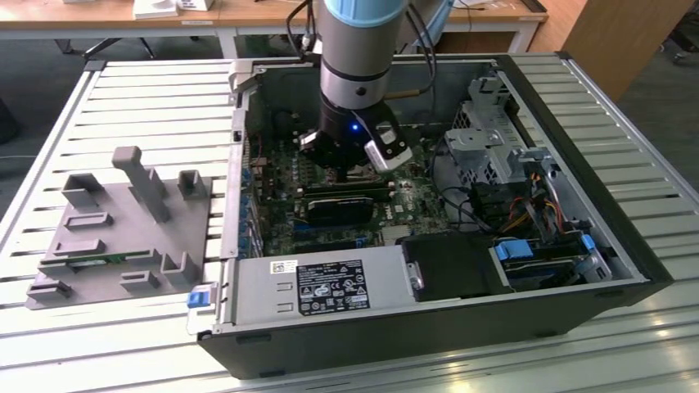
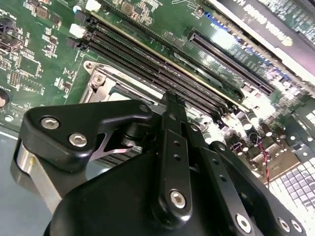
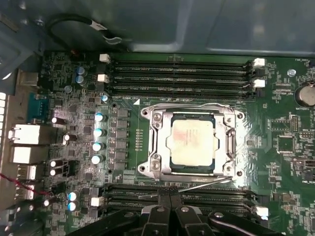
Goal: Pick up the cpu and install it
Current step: 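Install the second cpu locking lever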
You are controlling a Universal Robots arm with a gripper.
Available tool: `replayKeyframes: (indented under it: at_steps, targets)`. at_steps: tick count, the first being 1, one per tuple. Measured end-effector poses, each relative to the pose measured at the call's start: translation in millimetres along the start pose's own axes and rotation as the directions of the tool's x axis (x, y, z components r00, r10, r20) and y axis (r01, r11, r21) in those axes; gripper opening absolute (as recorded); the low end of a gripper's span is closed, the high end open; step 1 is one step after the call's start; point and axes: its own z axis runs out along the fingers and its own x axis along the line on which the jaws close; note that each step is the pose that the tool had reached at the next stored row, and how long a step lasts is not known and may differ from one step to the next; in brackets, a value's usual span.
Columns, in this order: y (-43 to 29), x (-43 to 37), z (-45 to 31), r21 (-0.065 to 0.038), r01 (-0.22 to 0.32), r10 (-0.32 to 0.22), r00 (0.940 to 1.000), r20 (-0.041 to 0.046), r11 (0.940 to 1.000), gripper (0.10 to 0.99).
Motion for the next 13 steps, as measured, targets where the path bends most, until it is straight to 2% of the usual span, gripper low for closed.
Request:
replayKeyframes:
  at_steps: [3, 9, 13]
  targets:
    - [-1.0, 0.0, 2.0, -0.022, 0.001, -0.001, 1.0000, 0.0006, 0.9998, 0.106]
    - [-6.5, 3.1, 3.4, -0.034, 0.001, -0.001, 1.0000, 0.0007, 0.9994, 0.106]
    - [-9.2, 10.2, 4.7, -0.060, 0.002, -0.002, 1.0000, 0.0018, 0.9982, 0.106]
